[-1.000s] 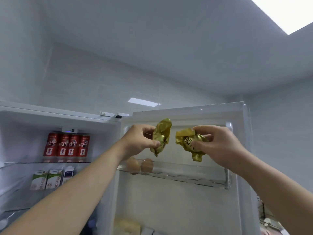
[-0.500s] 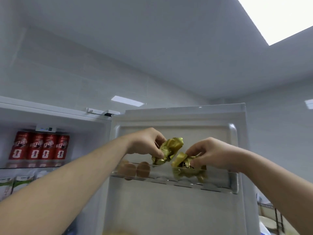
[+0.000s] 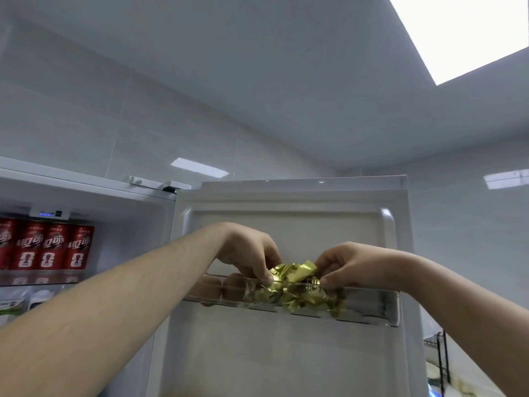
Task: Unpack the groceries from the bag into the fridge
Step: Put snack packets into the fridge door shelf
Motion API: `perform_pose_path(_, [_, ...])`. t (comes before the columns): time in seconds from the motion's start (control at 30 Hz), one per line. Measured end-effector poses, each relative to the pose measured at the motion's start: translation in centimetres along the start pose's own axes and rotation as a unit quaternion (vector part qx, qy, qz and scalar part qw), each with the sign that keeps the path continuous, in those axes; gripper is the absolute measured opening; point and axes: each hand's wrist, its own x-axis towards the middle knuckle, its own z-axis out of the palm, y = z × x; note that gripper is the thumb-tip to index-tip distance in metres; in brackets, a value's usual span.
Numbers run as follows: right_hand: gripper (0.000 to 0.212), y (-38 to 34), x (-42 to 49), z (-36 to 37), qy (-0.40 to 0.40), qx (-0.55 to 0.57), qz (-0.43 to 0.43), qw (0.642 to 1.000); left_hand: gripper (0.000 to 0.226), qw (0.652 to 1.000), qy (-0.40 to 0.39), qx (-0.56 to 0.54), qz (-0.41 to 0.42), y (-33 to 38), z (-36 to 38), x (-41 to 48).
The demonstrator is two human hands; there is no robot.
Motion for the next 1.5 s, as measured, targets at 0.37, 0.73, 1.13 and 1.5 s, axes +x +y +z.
perform_pose_path(0.37, [0.014,0.8,0.9,0.2,0.023,-0.025,0.045,0.998,0.034,0.997,-0.038,-0.061,-0.023,-0.2,-0.8,-0.2])
perform_pose_path(0.73, [0.017,0.5,0.7,0.4,0.041,-0.048,0.035,0.997,0.028,0.998,0.055,0.016,0.002,-0.1,0.4,0.5])
perform_pose_path(1.13, [0.014,-0.2,0.2,0.7,0.034,-0.059,0.049,0.996,0.042,0.971,0.17,0.167,0.026,0.0,1.2,0.7])
perform_pose_path(1.5, [0.014,-0.4,0.5,0.6,0.06,-0.15,0.077,0.984,0.016,0.975,0.141,0.162,0.048,-1.1,1.3,0.7])
